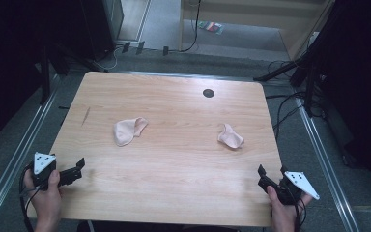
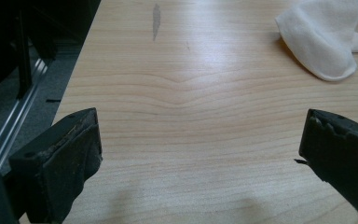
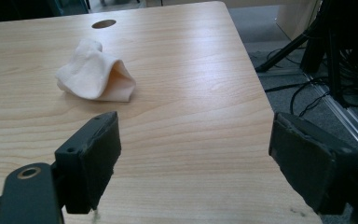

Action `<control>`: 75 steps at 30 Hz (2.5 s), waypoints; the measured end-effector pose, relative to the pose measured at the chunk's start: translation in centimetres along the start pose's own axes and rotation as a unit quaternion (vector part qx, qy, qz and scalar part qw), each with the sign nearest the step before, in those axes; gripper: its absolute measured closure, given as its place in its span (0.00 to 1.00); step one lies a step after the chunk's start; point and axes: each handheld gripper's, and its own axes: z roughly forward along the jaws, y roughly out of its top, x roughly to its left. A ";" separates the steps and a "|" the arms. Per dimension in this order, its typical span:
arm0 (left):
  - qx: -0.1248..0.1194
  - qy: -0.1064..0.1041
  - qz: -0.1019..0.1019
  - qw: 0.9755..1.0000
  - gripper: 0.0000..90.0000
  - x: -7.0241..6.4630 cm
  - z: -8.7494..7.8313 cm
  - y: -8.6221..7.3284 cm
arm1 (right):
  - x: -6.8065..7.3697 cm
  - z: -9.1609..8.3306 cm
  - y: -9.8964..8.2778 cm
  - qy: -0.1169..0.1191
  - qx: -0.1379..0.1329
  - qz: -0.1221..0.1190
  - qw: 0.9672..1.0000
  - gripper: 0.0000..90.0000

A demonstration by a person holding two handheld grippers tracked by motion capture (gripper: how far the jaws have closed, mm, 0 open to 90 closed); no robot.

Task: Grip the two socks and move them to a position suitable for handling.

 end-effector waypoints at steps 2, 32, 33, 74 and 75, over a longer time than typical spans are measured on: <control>-0.001 0.002 0.005 1.000 0.00 -0.1 0.0 0.0 | 0.2 -0.1 0.0 0.003 0.001 -0.001 1.000 0.19; 0.010 -0.098 0.052 0.994 0.21 -8.5 4.0 5.1 | 1.1 0.4 0.1 0.011 0.018 -0.011 1.000 0.23; 0.010 -0.098 0.052 0.994 0.25 -8.5 4.0 5.1 | 1.1 0.4 0.1 0.011 0.018 -0.011 1.000 0.23; 0.114 -0.046 0.041 0.992 0.76 -13.6 14.1 8.4 | 1.4 0.5 0.0 0.022 0.025 -0.011 0.999 0.23; 0.115 -0.060 0.043 0.991 0.88 -13.4 14.1 8.4 | 1.4 0.4 0.1 0.022 0.025 -0.011 0.999 0.23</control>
